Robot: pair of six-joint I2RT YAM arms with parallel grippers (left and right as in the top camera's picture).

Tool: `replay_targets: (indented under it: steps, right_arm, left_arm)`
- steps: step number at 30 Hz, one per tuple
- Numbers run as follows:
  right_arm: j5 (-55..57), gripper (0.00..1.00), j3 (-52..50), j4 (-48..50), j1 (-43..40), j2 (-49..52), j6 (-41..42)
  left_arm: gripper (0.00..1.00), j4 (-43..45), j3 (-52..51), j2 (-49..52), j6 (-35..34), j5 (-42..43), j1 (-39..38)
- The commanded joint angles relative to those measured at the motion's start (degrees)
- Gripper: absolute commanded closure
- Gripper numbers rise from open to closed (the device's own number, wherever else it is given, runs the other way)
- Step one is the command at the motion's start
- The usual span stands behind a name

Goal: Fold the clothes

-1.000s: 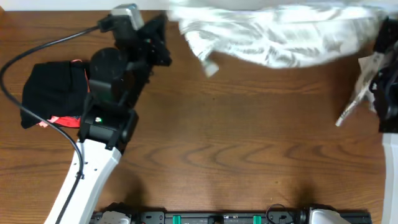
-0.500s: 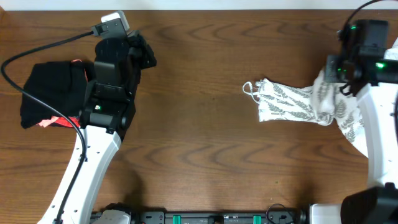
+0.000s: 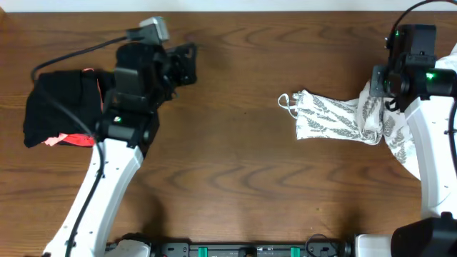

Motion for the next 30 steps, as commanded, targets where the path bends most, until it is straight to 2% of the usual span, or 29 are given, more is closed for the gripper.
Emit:
replay_targets:
  steps: [1,2,3,4,6,7,8,10,13,17,21,30]
  right_arm:
    - [7.4,0.99,0.5,-0.9,0.4,-1.6,3.7]
    - [7.2,0.98,0.5,-1.2,0.4,-1.6,3.7]
    - [7.0,0.89,0.5,-1.6,0.4,-1.6,3.7]
    - [6.9,0.71,0.5,-2.1,0.4,-1.6,3.8]
    - [6.9,0.52,0.5,-3.0,0.4,-1.6,3.7]
    - [6.9,0.39,0.5,-3.4,0.4,-1.6,3.7]
    - [6.9,0.23,0.5,-4.2,0.4,-1.6,3.8]
    - [7.0,0.07,0.5,-5.8,0.4,-1.6,4.9]
    - [7.0,0.01,0.5,-8.0,0.4,-1.6,7.3]
    - [7.0,0.01,0.5,-10.0,0.4,-1.6,8.7]
    - [7.0,0.01,0.5,-10.4,0.4,-1.6,8.7]
    - [6.9,0.01,0.5,-10.3,0.4,-1.6,9.1]
  left_arm:
    - [0.67,0.7,0.7,4.6,-4.0,8.0,-4.3]
    - [0.60,1.6,0.7,6.3,-3.9,8.4,-6.2]
    - [0.47,2.7,0.7,7.7,-3.9,8.6,-7.9]
    - [0.33,4.4,0.7,9.5,-3.9,8.6,-9.9]
    - [0.10,8.5,0.7,12.6,-3.9,8.8,-13.2]
    - [0.02,10.9,0.7,14.2,-4.0,8.9,-14.7]
    - [0.02,13.1,0.8,16.0,-4.5,8.9,-16.2]
    - [0.02,14.2,2.1,19.5,-6.7,9.0,-18.2]
    - [0.02,11.3,7.3,25.8,-6.9,13.8,-19.1]
    - [0.02,1.6,19.5,35.5,-6.7,21.2,-19.1]
    - [0.02,-3.6,29.9,43.3,-6.3,25.7,-19.5]
    - [0.02,-6.4,32.3,49.1,-6.3,25.9,-21.6]
